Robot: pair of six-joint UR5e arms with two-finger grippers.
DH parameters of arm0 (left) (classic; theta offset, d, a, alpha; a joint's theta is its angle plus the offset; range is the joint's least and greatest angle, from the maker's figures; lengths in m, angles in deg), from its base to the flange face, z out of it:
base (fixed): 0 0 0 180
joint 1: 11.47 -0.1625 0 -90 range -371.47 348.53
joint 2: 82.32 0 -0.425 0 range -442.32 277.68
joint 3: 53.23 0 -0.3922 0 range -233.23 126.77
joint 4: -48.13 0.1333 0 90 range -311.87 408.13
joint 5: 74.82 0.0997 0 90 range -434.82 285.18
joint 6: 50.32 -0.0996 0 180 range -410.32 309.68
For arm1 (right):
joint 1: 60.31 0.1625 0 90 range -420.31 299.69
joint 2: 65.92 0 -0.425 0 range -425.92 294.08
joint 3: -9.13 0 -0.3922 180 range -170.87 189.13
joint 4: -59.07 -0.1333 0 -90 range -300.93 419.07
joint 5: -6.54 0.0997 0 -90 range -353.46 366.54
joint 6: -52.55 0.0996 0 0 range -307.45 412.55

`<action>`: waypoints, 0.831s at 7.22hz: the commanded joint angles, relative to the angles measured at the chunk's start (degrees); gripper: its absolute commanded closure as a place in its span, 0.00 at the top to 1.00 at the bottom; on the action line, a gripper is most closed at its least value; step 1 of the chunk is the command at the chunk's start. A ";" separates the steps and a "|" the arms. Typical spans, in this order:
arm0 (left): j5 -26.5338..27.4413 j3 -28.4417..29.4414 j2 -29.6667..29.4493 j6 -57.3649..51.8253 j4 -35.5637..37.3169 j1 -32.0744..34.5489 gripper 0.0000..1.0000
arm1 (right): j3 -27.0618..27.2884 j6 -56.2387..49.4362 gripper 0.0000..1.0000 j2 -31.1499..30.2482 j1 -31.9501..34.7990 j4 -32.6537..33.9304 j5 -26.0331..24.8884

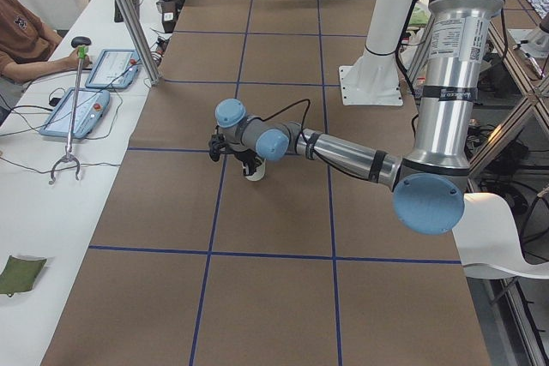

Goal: Left arm hands cup to right arm to dump lemon

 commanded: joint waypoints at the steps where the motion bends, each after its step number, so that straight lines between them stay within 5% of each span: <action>1: -1.41 -1.61 -8.96 15.39 2.63 -0.06 0.00 | -1.04 14.21 1.00 3.28 -5.87 -13.86 -0.67; 4: -0.89 1.54 -23.81 32.59 7.25 -6.20 0.00 | -1.84 51.45 1.00 10.84 -19.73 -32.87 -10.82; 6: -0.01 7.76 -37.17 35.17 16.92 -8.14 0.00 | -1.05 65.53 1.00 18.56 -26.27 -35.65 -17.00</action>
